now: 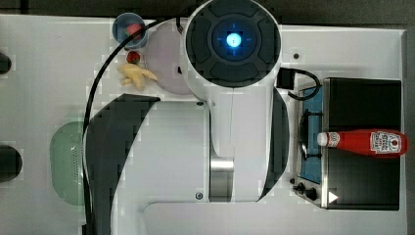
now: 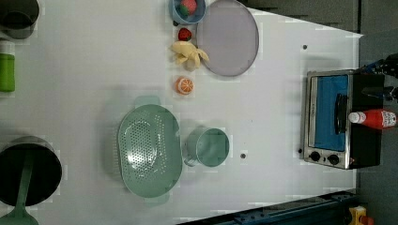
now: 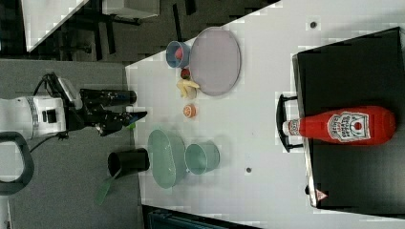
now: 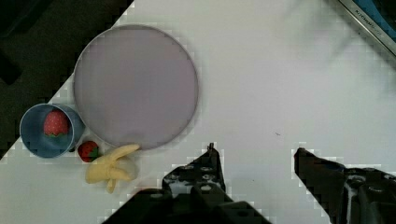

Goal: Pick Ketchup from oven and place it on table.

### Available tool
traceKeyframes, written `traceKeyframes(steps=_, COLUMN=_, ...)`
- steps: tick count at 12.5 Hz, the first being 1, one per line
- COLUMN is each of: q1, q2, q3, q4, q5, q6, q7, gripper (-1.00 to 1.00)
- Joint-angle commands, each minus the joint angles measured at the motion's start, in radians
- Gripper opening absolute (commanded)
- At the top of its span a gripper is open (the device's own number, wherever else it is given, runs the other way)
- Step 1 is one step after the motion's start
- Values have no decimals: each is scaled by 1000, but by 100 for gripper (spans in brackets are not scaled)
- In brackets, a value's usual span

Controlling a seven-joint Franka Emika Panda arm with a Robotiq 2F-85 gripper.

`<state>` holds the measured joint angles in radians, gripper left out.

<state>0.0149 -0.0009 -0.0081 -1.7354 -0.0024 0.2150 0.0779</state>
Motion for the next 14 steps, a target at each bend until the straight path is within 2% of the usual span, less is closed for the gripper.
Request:
traceKeyframes(steps=1, q1=-26, q2=-310, q3=-13, q4=-185, q5=44, q6=-150, q7=78, gripper=52)
traceKeyframes(steps=2, q1=-26, q2=-310, q3=-13, q4=-185, q5=44, q6=-150, q7=78, gripper=67)
traceKeyframes(steps=3, q1=-27, q2=-310, q3=-14, q4=-186, q5=44, q6=-150, q7=78, gripper=100)
traceKeyframes(steps=8, q1=-50, q2=-275, q3=-74, q4=-186, q5=40, q6=-143, q7=78, gripper=100)
traceKeyframes(steps=14, q1=-101, q2=-127, q3=-349, q4=-185, q5=39, q6=-15, q7=78, gripper=100)
